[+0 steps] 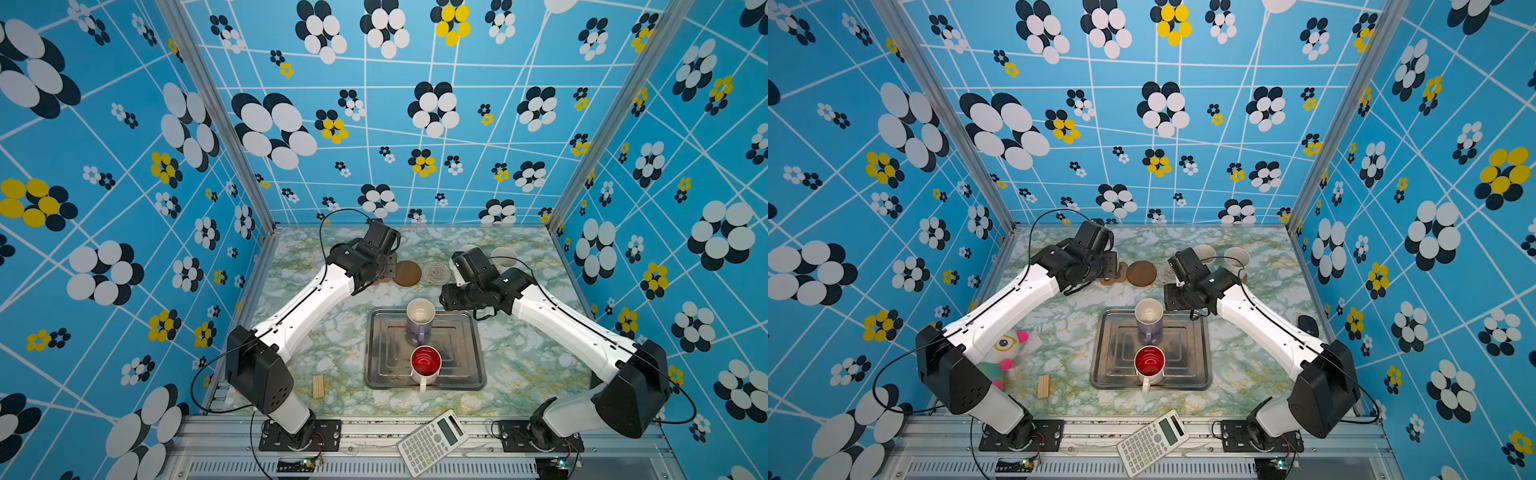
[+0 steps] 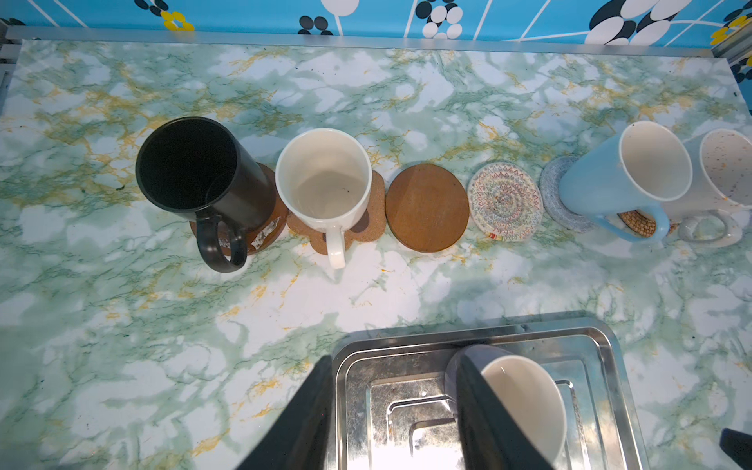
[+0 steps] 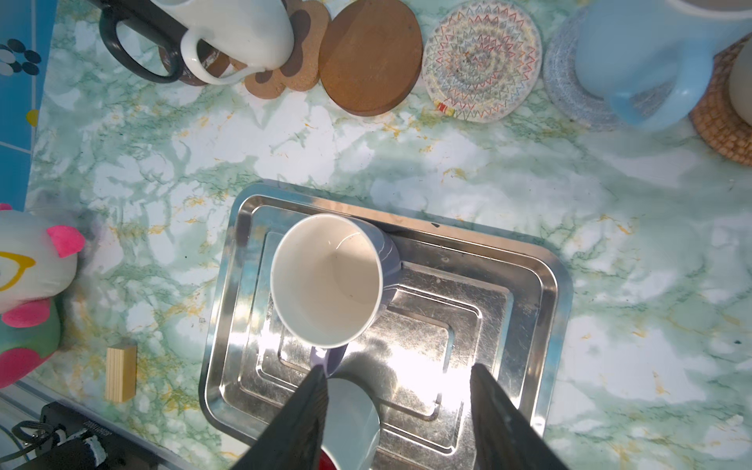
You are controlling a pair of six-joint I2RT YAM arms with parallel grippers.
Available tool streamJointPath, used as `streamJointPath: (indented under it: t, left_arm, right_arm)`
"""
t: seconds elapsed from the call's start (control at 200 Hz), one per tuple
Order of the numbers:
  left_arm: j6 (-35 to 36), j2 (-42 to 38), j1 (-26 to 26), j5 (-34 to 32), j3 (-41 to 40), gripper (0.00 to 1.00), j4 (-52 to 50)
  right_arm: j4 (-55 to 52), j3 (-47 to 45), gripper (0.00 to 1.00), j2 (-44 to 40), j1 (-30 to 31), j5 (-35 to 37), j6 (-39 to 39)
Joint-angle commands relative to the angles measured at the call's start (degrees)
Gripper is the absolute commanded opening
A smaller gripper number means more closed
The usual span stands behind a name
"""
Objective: Place cups on coasters
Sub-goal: Place the cup on the coaster, then pick up the cup from the tray.
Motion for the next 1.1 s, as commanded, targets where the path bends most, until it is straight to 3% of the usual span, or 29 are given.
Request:
streamJointPath:
  t: [0.0,0.295,0.715,1.095]
  left_arm:
    - [0.01,-2.52,0.1,-2.99,-1.64,0.5,0.57]
    - [1.69,-10.81,1.3,-5.61,-10.7,0.64,9.63]
    - [2.9,-15.0,2.51,-1.9,-14.77,0.68,13.81]
    - [3.0,-16.61,3.04,-1.67,-17.35,0.7,17.02]
  right_arm:
    - [-1.58,-1.25,0.58,-0.94,1.44,-0.81,1.82]
    - [-0.96,-3.48,0.58,-1.14,4.18,1.65,7.32]
    - [-3.38,-1.11,0.58,0.39,9.08,5.33,11.67]
    - [-1.28,-3.09,0.59,4.16,12.8,3.34,14.67]
